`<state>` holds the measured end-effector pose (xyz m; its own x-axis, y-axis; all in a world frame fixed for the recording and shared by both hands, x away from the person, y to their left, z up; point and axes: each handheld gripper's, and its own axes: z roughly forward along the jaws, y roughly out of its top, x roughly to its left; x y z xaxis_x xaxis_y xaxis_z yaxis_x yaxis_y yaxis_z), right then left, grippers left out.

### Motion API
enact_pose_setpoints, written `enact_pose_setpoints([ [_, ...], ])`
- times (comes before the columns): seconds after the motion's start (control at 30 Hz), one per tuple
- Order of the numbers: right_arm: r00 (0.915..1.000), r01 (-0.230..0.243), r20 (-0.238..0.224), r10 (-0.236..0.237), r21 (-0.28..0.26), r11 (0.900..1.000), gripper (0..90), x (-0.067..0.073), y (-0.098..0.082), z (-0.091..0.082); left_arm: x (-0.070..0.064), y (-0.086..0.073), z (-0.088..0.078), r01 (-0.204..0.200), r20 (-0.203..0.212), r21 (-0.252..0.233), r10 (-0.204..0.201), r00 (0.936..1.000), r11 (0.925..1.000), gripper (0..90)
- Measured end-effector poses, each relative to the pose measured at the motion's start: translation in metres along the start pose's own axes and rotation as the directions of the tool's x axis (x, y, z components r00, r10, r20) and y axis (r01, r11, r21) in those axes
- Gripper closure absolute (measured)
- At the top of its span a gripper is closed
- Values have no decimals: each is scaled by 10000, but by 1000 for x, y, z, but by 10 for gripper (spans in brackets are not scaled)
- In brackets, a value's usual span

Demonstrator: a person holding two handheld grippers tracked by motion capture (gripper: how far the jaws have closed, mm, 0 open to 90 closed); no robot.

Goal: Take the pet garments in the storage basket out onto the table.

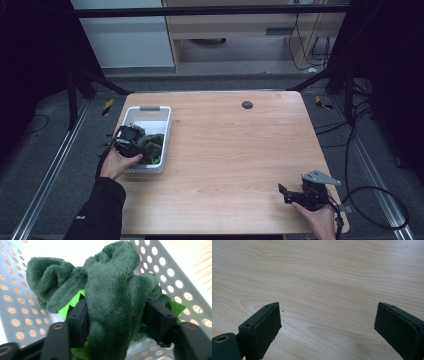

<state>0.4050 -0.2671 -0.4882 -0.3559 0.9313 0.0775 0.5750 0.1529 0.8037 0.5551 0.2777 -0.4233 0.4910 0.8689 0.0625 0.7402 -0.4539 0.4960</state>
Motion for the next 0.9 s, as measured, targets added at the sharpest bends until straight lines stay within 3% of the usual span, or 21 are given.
enact_pose_setpoints([
  [0.17,9999,124,34,-124,-33,9999,69,0,0,1,-1,0,1,59,28,232,-59,10000,9997,579],
  [0.33,9999,119,33,-119,-30,9999,69,-1,0,1,1,0,-1,361,227,207,-366,9991,9991,743],
  [0.57,9999,109,38,-109,-23,9999,69,-1,0,0,3,-1,-12,533,324,-161,-528,9981,9984,787],
  [0.9,9999,110,48,-109,-16,9999,69,-1,0,0,3,2,-43,418,333,-728,-394,9987,9965,806],
])
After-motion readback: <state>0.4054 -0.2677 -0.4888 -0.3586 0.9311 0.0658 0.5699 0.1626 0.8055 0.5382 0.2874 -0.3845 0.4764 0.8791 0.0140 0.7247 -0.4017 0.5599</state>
